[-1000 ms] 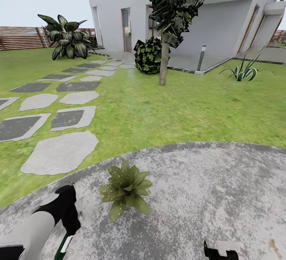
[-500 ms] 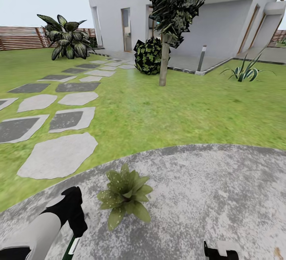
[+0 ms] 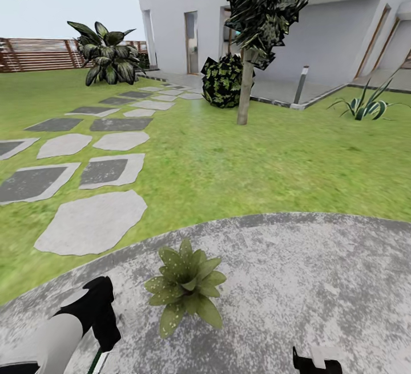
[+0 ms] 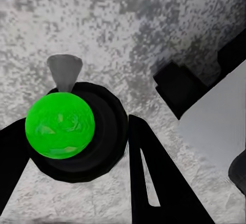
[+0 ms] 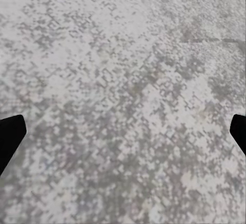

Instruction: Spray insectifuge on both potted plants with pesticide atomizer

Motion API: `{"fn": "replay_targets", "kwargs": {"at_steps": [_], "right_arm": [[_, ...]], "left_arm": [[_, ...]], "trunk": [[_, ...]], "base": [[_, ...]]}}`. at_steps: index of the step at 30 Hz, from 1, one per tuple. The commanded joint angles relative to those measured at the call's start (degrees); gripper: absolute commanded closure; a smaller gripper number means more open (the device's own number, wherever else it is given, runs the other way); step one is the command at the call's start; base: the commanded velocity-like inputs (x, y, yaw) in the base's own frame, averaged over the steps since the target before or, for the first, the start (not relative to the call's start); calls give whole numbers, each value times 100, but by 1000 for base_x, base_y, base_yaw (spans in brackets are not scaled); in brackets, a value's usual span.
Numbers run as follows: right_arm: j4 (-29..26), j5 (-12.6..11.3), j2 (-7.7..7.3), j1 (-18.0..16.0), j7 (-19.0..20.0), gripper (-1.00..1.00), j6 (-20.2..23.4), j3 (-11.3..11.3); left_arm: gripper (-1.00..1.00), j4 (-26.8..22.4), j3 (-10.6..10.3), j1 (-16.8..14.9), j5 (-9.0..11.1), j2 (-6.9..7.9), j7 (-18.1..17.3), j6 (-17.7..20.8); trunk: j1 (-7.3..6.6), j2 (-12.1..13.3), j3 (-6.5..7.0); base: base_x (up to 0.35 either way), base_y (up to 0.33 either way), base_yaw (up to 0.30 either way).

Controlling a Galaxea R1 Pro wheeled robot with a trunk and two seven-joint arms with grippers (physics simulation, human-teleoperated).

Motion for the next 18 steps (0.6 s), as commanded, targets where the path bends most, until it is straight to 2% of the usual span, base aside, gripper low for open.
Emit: {"fn": "replay_targets", "kwargs": {"at_steps": [1, 2, 5, 8, 13, 18], "right_arm": [[9, 62, 1, -5, -27, -100, -19, -29], [9, 62, 1, -5, -27, -100, -19, -29], [9, 62, 1, -5, -27, -100, -19, -29], [9, 62, 1, -5, -27, -100, -19, -29], [9, 62, 1, -5, -27, -100, -19, -29], [9, 62, 1, -5, -27, -100, -19, -28]], "left_arm": [[100, 7, 42, 4, -15, -3, 103, 54], [100, 32, 57, 12, 18, -5, 168, 54], [100, 72, 143, 28, 278, -52, 276, 47], [100, 32, 175, 30, 387, -88, 291, 47], [100, -3, 199, 31, 414, -146, 295, 46], [100, -4, 189, 30, 408, -63, 302, 45]], "trunk": [[-1, -2, -5], [-1, -2, -5], [-1, -2, -5], [-1, -2, -5], [-1, -2, -5], [-1, -2, -5]], "base": [[0, 0, 210], [0, 0, 138], [0, 0, 47], [0, 0, 10], [0, 0, 1], [0, 0, 0]]}}
